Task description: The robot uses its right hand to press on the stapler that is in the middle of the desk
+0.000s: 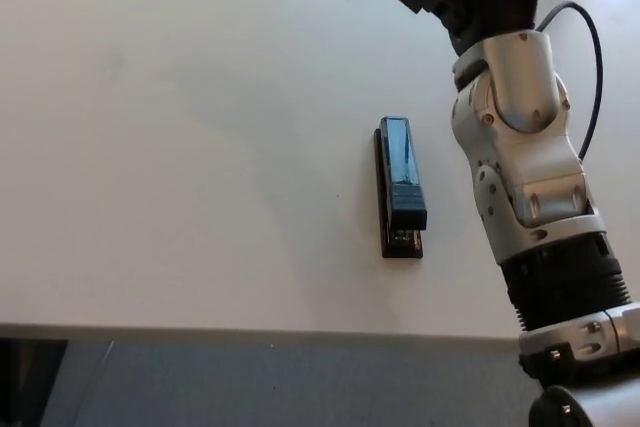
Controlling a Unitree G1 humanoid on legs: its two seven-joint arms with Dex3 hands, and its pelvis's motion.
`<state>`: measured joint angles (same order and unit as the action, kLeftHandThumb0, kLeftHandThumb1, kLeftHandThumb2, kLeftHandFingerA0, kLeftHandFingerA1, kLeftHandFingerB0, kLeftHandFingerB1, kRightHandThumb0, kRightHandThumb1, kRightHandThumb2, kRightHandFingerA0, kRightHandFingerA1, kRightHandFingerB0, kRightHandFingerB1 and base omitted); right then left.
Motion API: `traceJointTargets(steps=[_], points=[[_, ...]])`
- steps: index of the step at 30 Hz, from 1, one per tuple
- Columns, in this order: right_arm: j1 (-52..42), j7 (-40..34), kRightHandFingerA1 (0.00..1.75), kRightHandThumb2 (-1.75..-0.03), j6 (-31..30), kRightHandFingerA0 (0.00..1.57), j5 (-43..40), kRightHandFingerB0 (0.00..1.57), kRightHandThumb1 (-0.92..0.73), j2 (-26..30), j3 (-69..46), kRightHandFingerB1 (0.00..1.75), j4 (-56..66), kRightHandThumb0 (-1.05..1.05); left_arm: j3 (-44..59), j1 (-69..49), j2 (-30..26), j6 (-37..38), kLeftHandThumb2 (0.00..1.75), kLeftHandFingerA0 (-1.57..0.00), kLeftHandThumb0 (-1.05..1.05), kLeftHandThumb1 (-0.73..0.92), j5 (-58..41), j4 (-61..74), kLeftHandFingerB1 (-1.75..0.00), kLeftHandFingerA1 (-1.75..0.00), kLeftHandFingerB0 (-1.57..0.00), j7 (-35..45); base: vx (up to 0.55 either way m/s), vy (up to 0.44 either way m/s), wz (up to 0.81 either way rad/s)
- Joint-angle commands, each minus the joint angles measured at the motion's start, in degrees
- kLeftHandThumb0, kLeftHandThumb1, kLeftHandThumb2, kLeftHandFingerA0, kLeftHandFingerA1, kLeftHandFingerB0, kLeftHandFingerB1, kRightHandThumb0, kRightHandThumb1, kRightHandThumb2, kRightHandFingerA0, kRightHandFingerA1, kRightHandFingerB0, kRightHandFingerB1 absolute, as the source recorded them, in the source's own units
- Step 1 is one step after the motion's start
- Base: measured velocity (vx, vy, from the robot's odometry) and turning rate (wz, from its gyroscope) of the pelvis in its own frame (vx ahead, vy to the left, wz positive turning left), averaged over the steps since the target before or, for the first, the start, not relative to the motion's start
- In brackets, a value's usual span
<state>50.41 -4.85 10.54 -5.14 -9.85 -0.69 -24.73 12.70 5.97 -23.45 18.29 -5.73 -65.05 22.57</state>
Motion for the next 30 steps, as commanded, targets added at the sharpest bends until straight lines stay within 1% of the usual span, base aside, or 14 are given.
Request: traceJointTargets(steps=[1,6,9,12,14,15,16,21,22,23,24,26,27,30], points=[[-36.80,20.34,1.08,-0.87,-12.13,1.35,-20.75,0.91,-0.62,50.39,-62.99,0.99,20.89,-0.14,-0.49,-0.01,-2.25,-4.39,0.95,0.00,-0.61,0.86,1.08,-0.78,-0.17,-0.17,0.00,-1.17,0.00,0.000,0.00],[-43.08,21.10,1.13,-0.98,-10.10,1.28,-24.28,0.93,-0.57,52.98,-68.87,0.96,13.14,-0.15,1.24,0.83,-1.30,-3.61,0.82,-0.01,-0.48,0.92,-0.98,-2.70,-0.21,-0.18,-0.03,-0.32,-0.02,-0.009,0.09],[-47.68,21.32,1.14,-0.83,-8.54,1.27,-24.68,0.94,-0.65,52.32,-70.18,0.91,13.22,-0.15,1.23,0.77,-1.12,-4.00,0.82,0.00,-0.48,0.92,-1.01,-2.57,-0.21,-0.17,-0.03,-0.79,0.00,0.000,0.00],[-48.19,20.54,1.17,-1.01,-8.17,1.28,-25.83,0.93,-0.57,51.88,-69.55,0.96,13.06,-0.15,1.41,0.57,-0.85,-4.05,0.80,-0.03,-0.49,0.92,-1.19,-2.39,-0.22,-0.17,-0.04,-1.24,0.00,0.000,0.00],[-48.84,20.08,1.13,-0.86,-8.42,1.29,-26.22,0.94,-0.62,51.77,-69.46,0.97,12.85,-0.15,1.48,0.80,-0.70,-3.90,0.81,0.00,-0.49,0.92,-1.28,-2.73,-0.22,-0.17,-0.04,-0.98,0.00,0.000,0.00],[-49.02,19.09,1.16,-1.05,-8.75,1.28,-26.01,0.95,-0.52,51.62,-69.28,0.97,13.12,-0.12,1.30,0.89,-0.69,-3.56,0.80,-0.01,-0.49,0.92,-1.06,-2.78,-0.22,-0.17,-0.04,-1.04,0.00,0.000,0.00],[-49.02,17.88,1.08,-0.82,-9.60,1.32,-25.93,0.97,-0.63,51.36,-69.13,0.94,13.57,-0.14,1.32,1.01,-0.73,-3.88,0.81,-0.01,-0.50,0.92,-1.10,-2.72,-0.22,-0.17,-0.04,-1.05,0.00,0.000,0.00],[-47.65,12.34,1.15,-0.61,-6.36,1.24,-25.04,0.73,-0.73,49.15,-68.11,0.50,11.92,-0.34,1.28,1.82,-1.01,-4.36,0.82,0.00,-0.50,0.92,-1.05,-2.77,-0.20,-0.16,-0.03,-0.99,0.00,0.000,0.00],[-47.04,11.38,1.04,-0.61,-5.59,1.13,-25.63,0.64,-0.71,48.29,-68.21,0.44,11.84,-0.39,1.42,2.08,-0.98,-4.69,0.83,0.00,-0.49,0.92,-1.26,-2.84,-0.18,-0.15,-0.02,-0.77,0.00,0.000,0.00],[-47.27,11.89,0.57,-0.62,-4.26,0.88,-25.48,0.43,-0.72,47.89,-68.08,0.35,11.26,-0.52,1.24,2.19,-1.02,-4.55,0.82,-0.01,-0.49,0.92,-1.04,-2.81,-0.20,-0.17,-0.02,-0.93,0.00,0.000,0.00],[-47.69,12.78,0.57,-0.62,-2.35,0.88,-25.13,0.43,-0.72,47.41,-67.85,0.35,10.38,-0.52,0.95,2.31,-1.09,-4.30,0.82,-0.01,-0.49,0.92,-0.66,-2.75,-0.20,-0.17,-0.02,-1.21,0.00,0.000,0.00],[-49.52,18.46,0.40,-0.90,-1.54,0.12,-25.89,0.01,-0.55,47.46,-66.91,0.23,6.91,-0.74,0.95,2.67,-1.23,-4.61,0.82,-0.02,-0.50,0.92,-0.65,-2.90,-0.22,-0.20,-0.04,-1.19,0.00,0.000,0.00],[-52.42,22.10,0.00,-0.98,-1.23,0.00,-23.89,0.00,-0.67,47.84,-65.04,0.06,5.14,-0.94,1.15,2.83,-1.20,-4.94,0.80,-0.03,-0.50,0.92,-0.93,-2.73,-0.22,-0.20,-0.04,-1.09,0.00,0.000,0.00],[-56.65,23.46,0.00,-0.97,-1.43,0.00,-18.83,0.00,-0.66,47.31,-61.15,0.02,1.23,-0.92,1.25,3.47,-1.14,-4.68,0.81,0.00,-0.48,0.92,-0.90,-2.67,-0.20,-0.17,-0.03,-1.23,0.00,0.000,0.00]])
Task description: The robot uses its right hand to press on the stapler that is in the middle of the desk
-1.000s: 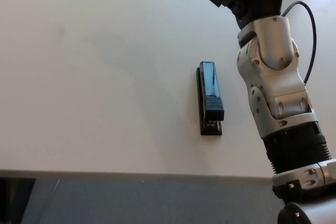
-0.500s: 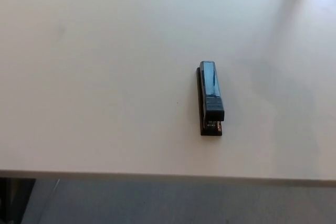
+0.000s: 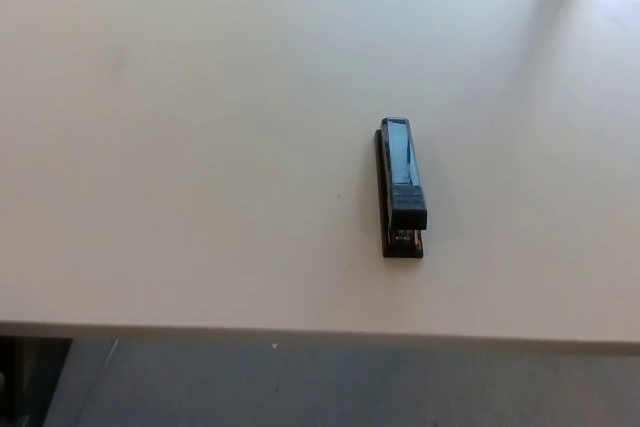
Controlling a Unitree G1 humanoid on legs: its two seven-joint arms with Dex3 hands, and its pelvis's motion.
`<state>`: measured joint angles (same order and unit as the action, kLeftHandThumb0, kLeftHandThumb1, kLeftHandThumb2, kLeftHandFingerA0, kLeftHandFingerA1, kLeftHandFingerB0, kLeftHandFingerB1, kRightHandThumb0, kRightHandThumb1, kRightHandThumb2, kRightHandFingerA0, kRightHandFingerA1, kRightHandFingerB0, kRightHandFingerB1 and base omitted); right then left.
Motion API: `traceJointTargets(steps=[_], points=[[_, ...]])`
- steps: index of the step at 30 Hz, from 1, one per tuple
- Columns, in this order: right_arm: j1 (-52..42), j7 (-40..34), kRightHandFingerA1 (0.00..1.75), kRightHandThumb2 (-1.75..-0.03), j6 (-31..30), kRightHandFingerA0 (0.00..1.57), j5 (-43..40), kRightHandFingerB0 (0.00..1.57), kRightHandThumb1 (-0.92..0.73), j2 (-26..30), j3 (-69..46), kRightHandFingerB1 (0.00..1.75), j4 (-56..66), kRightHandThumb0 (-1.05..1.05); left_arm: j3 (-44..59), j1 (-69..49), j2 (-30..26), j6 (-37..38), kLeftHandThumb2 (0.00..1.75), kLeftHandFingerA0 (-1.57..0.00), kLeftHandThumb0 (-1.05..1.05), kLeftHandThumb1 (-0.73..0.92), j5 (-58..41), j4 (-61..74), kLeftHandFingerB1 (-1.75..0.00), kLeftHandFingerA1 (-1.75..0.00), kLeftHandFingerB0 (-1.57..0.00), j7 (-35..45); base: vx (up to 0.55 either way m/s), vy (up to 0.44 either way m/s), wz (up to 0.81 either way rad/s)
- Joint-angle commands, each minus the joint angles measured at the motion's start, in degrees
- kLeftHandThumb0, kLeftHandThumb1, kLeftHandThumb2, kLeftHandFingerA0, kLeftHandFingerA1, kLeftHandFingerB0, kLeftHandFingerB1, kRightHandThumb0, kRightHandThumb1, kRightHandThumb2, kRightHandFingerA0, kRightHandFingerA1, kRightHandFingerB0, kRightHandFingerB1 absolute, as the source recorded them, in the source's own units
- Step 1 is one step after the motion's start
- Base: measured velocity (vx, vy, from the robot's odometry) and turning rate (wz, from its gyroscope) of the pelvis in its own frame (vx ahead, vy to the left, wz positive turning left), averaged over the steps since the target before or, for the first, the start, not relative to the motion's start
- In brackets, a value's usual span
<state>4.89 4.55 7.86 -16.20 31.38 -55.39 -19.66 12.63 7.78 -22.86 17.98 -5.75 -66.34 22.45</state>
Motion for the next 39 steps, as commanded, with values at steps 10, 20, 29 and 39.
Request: traceJointTargets(steps=[10,20,29,39], points=[[-7.38,11.10,0.00,-0.90,5.35,0.00,3.05,0.00,-0.62,4.83,7.07,0.00,-40.03,-0.87,2.91,2.92,-1.12,-3.55,0.83,-0.02,-0.47,0.92,-2.21,-1.94,-0.20,-0.19,-0.02,-0.05,0.00,0.000,-0.01],[-6.41,11.20,0.01,-0.98,-1.43,0.00,11.69,0.00,-0.69,-2.92,22.59,0.00,-53.50,-0.92,3.05,3.16,-1.04,-3.53,1.06,0.00,-0.63,0.87,-1.86,-1.38,-0.21,-0.18,0.00,-0.01,0.00,0.000,0.00],[-1.81,13.60,0.05,-1.10,-4.29,0.00,12.91,0.00,-0.79,-6.35,34.26,0.02,-56.08,-1.01,4.17,4.15,-1.23,-3.40,1.06,0.00,-0.61,0.88,-2.24,-1.80,-0.21,-0.20,0.00,2.11,0.00,0.000,0.00],[6.33,16.33,0.00,-0.66,-5.42,0.00,9.94,0.00,-0.84,-9.12,37.82,0.00,-55.11,-0.90,4.50,4.95,-1.44,-3.93,1.05,0.00,-0.64,0.87,-1.59,-1.60,-0.19,-0.19,0.00,1.51,0.00,0.000,0.00]])
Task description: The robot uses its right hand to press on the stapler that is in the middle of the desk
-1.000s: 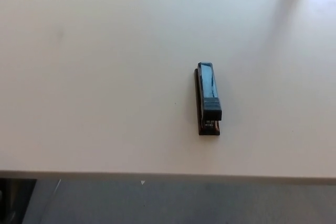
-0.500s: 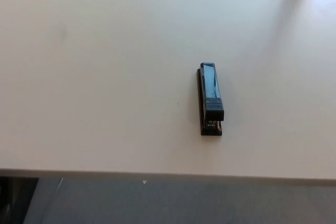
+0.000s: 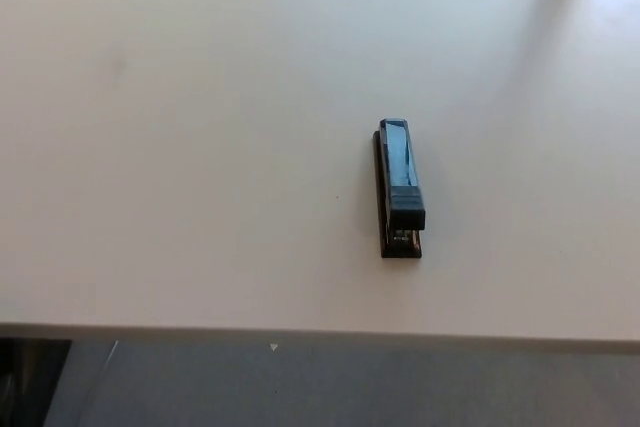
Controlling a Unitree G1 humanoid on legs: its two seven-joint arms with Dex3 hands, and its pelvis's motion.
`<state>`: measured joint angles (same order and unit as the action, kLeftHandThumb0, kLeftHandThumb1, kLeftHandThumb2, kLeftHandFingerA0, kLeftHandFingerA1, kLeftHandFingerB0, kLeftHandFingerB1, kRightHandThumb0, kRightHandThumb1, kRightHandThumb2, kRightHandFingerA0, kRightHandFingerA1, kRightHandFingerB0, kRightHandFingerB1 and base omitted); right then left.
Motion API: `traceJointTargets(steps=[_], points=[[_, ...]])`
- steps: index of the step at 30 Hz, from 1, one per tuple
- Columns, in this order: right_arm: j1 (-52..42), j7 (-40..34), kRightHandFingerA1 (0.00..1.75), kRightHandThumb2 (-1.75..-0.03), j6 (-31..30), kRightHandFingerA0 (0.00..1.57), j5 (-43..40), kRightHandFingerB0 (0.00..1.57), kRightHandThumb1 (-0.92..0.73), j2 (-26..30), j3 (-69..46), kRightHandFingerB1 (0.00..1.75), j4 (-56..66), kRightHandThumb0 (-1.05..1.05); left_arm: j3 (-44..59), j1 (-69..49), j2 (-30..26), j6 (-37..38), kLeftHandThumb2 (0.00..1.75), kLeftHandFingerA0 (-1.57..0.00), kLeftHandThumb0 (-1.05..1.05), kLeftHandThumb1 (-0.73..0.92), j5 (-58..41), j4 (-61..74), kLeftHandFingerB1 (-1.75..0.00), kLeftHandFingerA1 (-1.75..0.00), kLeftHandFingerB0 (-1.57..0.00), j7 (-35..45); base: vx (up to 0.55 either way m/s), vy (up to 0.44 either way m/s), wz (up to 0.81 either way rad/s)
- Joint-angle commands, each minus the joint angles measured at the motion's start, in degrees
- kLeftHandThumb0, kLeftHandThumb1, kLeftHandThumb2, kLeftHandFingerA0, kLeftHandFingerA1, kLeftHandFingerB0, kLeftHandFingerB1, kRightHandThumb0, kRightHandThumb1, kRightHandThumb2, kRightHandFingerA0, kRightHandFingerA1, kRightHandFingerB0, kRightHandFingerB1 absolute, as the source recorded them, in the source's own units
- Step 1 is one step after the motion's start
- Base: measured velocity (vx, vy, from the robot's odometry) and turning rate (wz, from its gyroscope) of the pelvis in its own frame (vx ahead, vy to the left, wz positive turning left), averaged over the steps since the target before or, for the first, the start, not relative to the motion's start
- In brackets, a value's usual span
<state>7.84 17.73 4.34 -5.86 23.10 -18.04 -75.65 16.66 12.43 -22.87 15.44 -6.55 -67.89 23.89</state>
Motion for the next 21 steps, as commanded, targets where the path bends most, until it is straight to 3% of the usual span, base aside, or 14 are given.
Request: traceJointTargets(steps=[1,4,5,6,7,9,10,21], points=[[4.11,3.70,0.00,-0.66,-2.25,0.00,-0.49,0.00,-0.84,-0.82,0.57,0.00,1.18,-0.90,0.55,0.27,-1.51,-1.43,1.05,0.00,-0.64,0.87,-0.86,0.01,-0.19,-0.19,0.00,0.17,0.00,0.000,0.00],[6.03,5.26,0.00,-0.66,-3.07,0.00,-1.31,0.00,-0.85,-0.44,0.28,0.00,2.74,-0.89,0.26,0.53,-2.14,-1.62,1.08,0.00,-0.64,0.90,-0.50,-0.11,-0.20,-0.19,0.00,0.77,0.00,0.000,0.00],[6.16,5.87,0.07,-1.06,-2.77,0.00,-2.01,0.00,-0.75,-0.48,-0.37,0.00,3.03,-1.05,0.10,0.61,-2.29,-1.44,1.09,0.00,-0.64,0.90,-0.35,-0.35,-0.22,-0.21,0.00,1.20,0.00,0.000,0.00],[6.31,6.25,0.00,-0.93,-2.59,0.00,-1.99,0.00,-0.64,-0.55,-0.25,0.00,3.37,-0.91,0.05,0.71,-2.31,-1.85,1.09,0.00,-0.64,0.88,-0.28,-0.33,-0.23,-0.23,-0.01,0.93,0.00,0.000,0.00],[6.42,6.95,0.07,-1.04,-1.88,0.00,-2.76,0.00,-0.72,-0.82,-0.95,0.00,3.80,-1.05,-0.14,1.09,-2.14,-2.38,1.09,0.00,-0.64,0.87,-0.10,-0.24,-0.23,-0.23,-0.02,0.30,0.00,0.000,0.00],[7.24,7.16,0.00,-0.90,-2.06,0.00,-3.25,0.00,-0.62,-1.47,-1.32,0.00,4.38,-0.87,-0.10,1.13,-1.89,-2.61,1.08,0.00,-0.64,0.87,-0.22,-0.22,-0.22,-0.22,0.00,-0.22,0.00,0.000,0.00],[7.66,6.91,0.07,-1.03,-2.14,0.00,-2.96,0.00,-0.72,-1.72,-1.07,0.00,4.58,-1.02,-0.17,0.96,-1.86,-2.19,1.08,0.00,-0.63,0.87,-0.15,-0.07,-0.23,-0.23,-0.01,-0.38,0.00,0.000,0.00],[7.35,3.79,0.04,-1.08,1.01,0.00,-1.27,0.00,-0.78,-5.93,0.96,0.00,6.83,-1.03,-0.32,0.73,-1.69,-2.34,1.06,0.00,-0.62,0.87,-0.33,0.27,-0.22,-0.23,-0.01,-0.35,0.00,0.000,0.00]])
